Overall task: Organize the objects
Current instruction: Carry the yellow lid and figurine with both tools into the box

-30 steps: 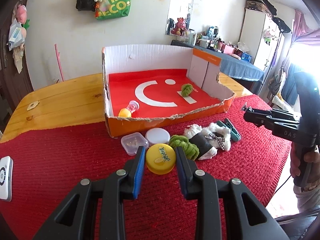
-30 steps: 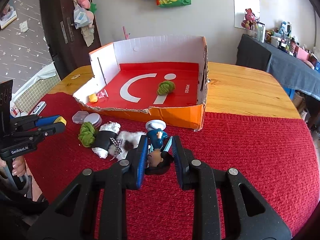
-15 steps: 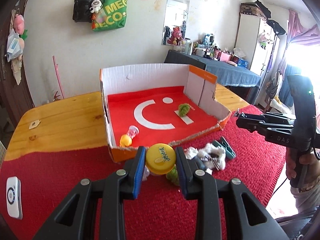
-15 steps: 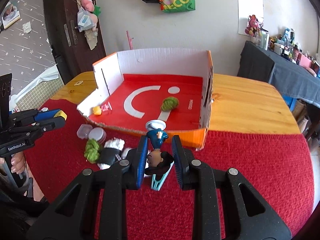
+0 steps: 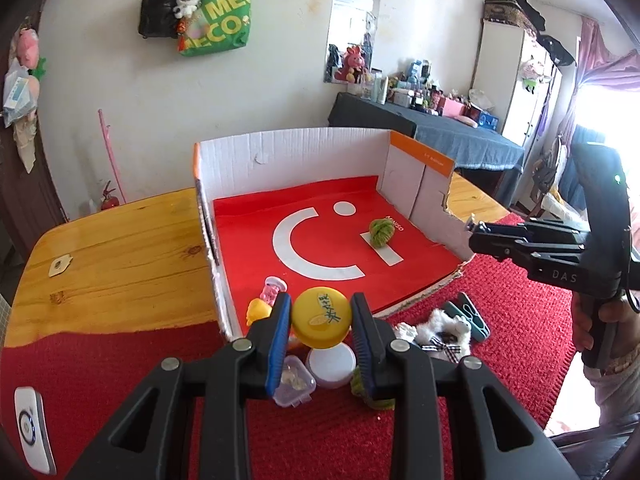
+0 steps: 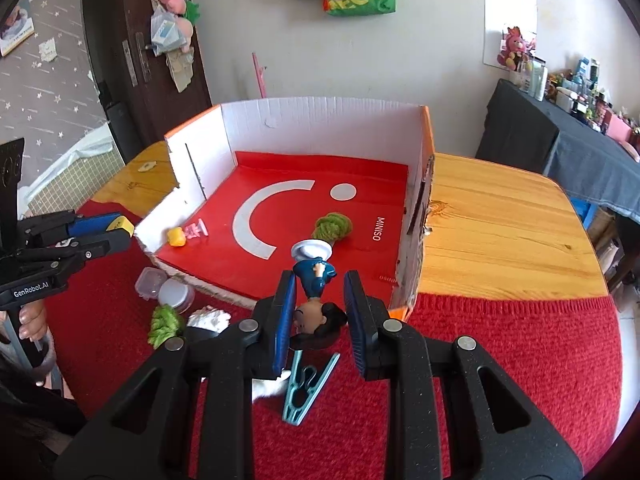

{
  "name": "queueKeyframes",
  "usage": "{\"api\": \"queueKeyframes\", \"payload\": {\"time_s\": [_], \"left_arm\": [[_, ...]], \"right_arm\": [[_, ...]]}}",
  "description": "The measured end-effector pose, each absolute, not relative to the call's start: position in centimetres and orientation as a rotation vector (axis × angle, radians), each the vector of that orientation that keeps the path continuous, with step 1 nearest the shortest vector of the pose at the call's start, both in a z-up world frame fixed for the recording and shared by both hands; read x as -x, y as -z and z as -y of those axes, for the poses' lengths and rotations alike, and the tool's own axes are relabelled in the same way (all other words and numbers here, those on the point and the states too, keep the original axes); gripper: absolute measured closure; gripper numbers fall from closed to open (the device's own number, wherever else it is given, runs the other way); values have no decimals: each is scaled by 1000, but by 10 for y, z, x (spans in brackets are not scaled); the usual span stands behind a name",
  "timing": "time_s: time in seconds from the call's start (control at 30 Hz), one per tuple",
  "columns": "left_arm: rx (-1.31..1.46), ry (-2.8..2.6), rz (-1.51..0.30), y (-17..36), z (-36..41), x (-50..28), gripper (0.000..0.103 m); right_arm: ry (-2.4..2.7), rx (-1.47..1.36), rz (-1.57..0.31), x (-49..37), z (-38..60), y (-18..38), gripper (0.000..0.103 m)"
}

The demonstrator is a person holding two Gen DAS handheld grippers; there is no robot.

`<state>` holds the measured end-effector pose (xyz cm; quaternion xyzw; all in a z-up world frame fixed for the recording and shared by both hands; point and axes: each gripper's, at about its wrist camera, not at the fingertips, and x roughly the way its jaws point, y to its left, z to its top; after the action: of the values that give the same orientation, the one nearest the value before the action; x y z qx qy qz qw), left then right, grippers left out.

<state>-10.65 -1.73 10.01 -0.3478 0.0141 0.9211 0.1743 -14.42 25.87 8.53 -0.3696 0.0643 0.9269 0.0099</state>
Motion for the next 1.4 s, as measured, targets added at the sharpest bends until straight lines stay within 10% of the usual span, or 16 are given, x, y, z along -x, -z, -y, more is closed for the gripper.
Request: {"api": "queueKeyframes", "payload": {"time_s": [1.4], "left_arm": [[1269,-2332,-372,-41,-16,192,71]], "right_arm": [[-2704,1756,82,227,-264,-39,79]]}}
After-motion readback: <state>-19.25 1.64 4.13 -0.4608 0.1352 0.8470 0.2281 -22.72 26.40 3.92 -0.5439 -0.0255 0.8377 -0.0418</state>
